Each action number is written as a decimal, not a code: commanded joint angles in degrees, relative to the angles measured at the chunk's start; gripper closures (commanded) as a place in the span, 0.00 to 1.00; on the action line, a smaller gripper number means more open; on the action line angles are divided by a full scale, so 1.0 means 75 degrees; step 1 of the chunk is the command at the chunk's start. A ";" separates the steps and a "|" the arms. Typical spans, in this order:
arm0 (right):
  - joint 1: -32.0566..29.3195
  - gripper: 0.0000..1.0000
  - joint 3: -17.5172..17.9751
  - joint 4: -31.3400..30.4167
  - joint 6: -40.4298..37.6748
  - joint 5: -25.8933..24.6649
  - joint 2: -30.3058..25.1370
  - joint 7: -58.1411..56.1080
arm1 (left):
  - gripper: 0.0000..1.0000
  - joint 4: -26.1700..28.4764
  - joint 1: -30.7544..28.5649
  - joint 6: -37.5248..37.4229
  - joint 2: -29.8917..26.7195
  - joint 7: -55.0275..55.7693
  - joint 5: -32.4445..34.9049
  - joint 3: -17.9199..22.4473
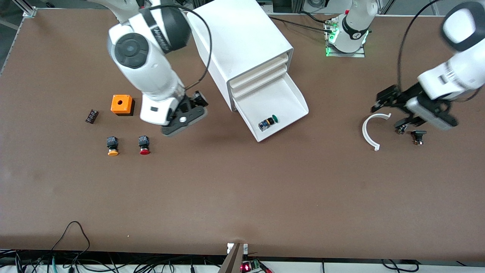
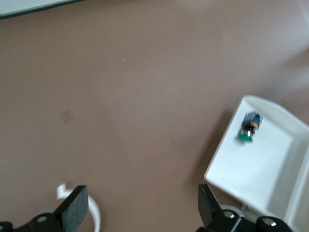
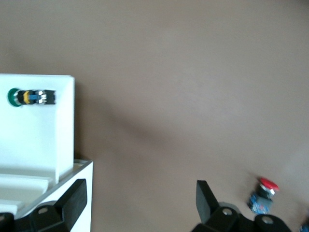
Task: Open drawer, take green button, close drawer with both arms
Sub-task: 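Reach the right gripper into the drawer while the left gripper withdraws, then lower the open right gripper over the green button in the drawer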
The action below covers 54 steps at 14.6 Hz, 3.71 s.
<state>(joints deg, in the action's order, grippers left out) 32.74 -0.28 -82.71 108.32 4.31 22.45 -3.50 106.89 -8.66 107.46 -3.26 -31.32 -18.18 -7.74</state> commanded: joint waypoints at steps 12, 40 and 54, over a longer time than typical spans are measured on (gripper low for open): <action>0.2221 0.00 -0.0185 0.2532 0.0687 -0.0071 0.2806 -0.3422 | 0.00 -0.1244 0.0462 -0.1625 0.0142 0.1737 0.2541 0.0282; 0.2584 0.01 -0.0162 0.2509 0.1718 -0.0845 0.3815 -0.5370 | 0.00 -0.1467 0.0779 -0.1403 0.0130 0.3168 0.2553 0.0317; 0.2643 0.29 -0.0162 0.2509 0.1999 -0.0857 0.3990 -0.5370 | 0.00 -0.1479 0.0791 -0.1415 0.0165 0.3168 0.2553 0.0317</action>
<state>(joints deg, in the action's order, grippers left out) 52.19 -1.38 -65.98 123.27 -1.67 51.09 -43.08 96.89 -3.47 97.20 -2.39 -8.31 -1.01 -5.65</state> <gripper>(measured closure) 0.141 0.000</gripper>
